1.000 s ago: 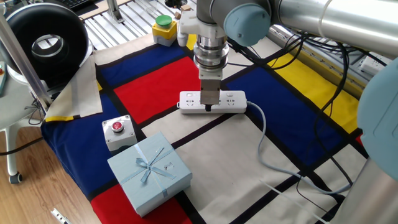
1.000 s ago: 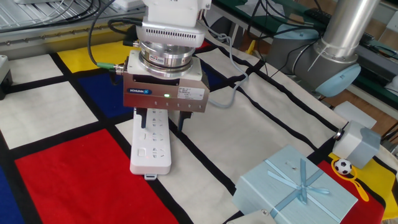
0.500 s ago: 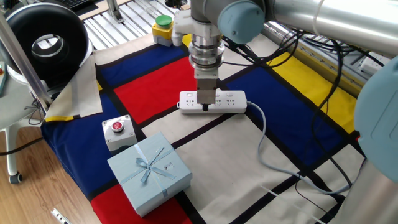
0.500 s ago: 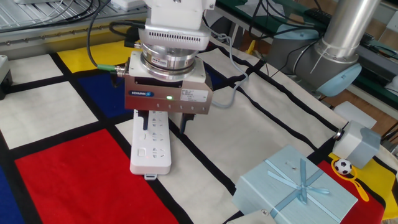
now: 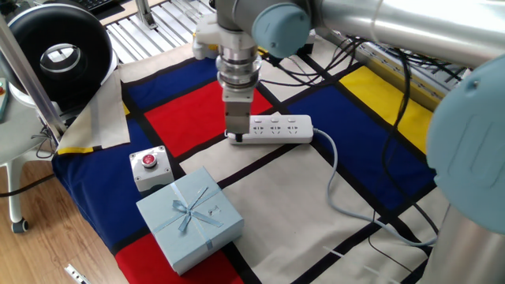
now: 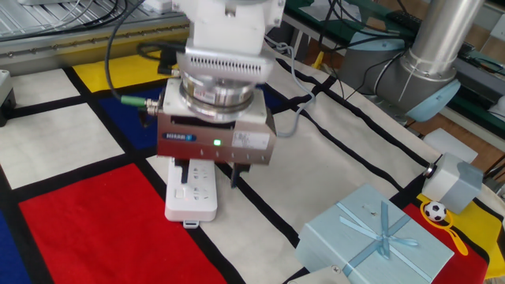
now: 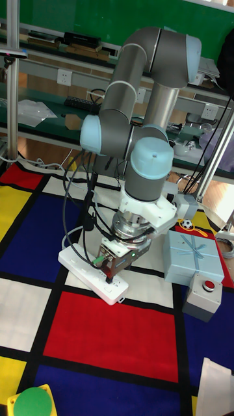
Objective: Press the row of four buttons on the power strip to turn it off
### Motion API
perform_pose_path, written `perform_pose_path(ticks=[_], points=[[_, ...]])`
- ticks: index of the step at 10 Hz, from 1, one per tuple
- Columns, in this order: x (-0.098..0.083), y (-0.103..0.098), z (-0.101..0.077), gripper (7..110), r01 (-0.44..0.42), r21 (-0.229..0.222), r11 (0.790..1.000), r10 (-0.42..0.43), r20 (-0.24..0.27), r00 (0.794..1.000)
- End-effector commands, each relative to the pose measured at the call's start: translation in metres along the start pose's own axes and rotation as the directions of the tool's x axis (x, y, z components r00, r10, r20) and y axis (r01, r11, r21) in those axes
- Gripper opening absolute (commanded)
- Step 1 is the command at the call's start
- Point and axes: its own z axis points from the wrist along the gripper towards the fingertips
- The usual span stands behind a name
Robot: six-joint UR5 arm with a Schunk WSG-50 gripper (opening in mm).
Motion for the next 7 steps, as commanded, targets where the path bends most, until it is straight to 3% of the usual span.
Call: perform_pose_path(ticks=[1, 2, 7], points=[[-0.015, -0.001, 0.006, 66, -0.024, 0.012, 1.0, 0.024, 0.006, 1.0], [-0.012, -0.004, 0.006, 44, -0.023, 0.022, 0.999, 0.023, -0.004, 1.0], [-0.005, -0.007, 0.009, 44, -0.011, 0.024, 1.0, 0.011, -0.008, 1.0]])
